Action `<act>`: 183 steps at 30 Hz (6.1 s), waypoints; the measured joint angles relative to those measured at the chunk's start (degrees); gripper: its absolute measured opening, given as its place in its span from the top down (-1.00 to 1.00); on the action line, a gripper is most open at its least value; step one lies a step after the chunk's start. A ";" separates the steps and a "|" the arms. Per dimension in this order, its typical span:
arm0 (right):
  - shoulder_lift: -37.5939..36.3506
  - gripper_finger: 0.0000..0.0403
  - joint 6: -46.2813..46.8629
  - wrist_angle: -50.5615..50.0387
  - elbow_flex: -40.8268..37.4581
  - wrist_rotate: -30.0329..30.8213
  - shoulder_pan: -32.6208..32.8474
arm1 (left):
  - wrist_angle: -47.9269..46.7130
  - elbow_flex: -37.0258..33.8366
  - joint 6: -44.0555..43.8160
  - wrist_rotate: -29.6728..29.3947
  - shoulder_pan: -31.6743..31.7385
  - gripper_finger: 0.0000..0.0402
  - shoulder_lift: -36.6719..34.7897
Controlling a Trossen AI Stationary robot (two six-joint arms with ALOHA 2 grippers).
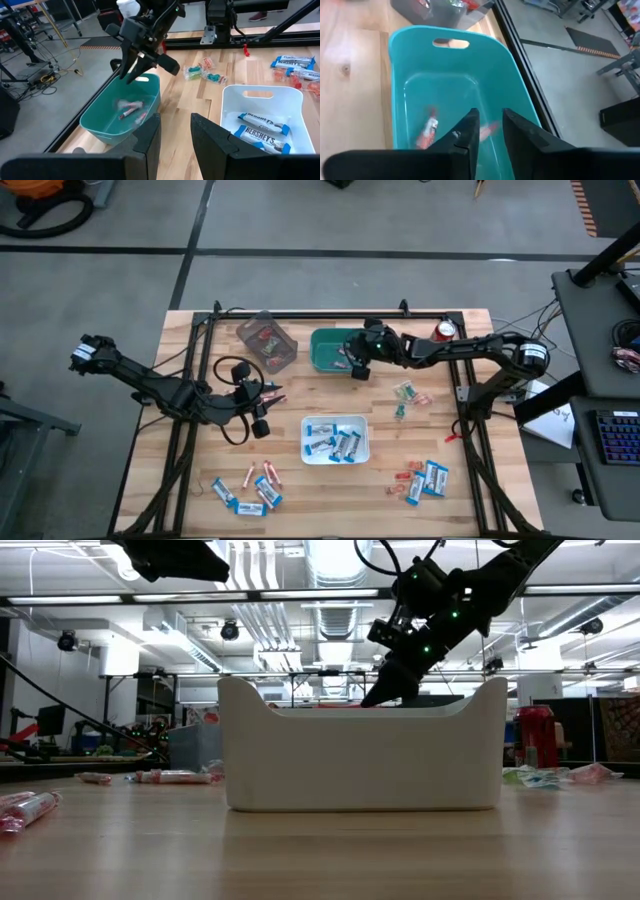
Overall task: Sort candy
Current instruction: Put the white candy into the green bin
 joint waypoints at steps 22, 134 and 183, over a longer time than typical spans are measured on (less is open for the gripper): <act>-15.09 0.53 28.71 -12.85 0.00 -6.39 3.71 | -12.27 0.00 -28.92 25.63 -0.04 0.55 0.02; 2.52 -0.06 35.03 31.46 -3.61 -13.65 27.36 | 14.19 11.23 22.05 4.54 -1.55 0.99 20.88; 0.86 0.85 33.04 22.60 -3.56 -5.65 19.60 | 7.52 11.28 10.32 2.97 0.33 0.57 14.61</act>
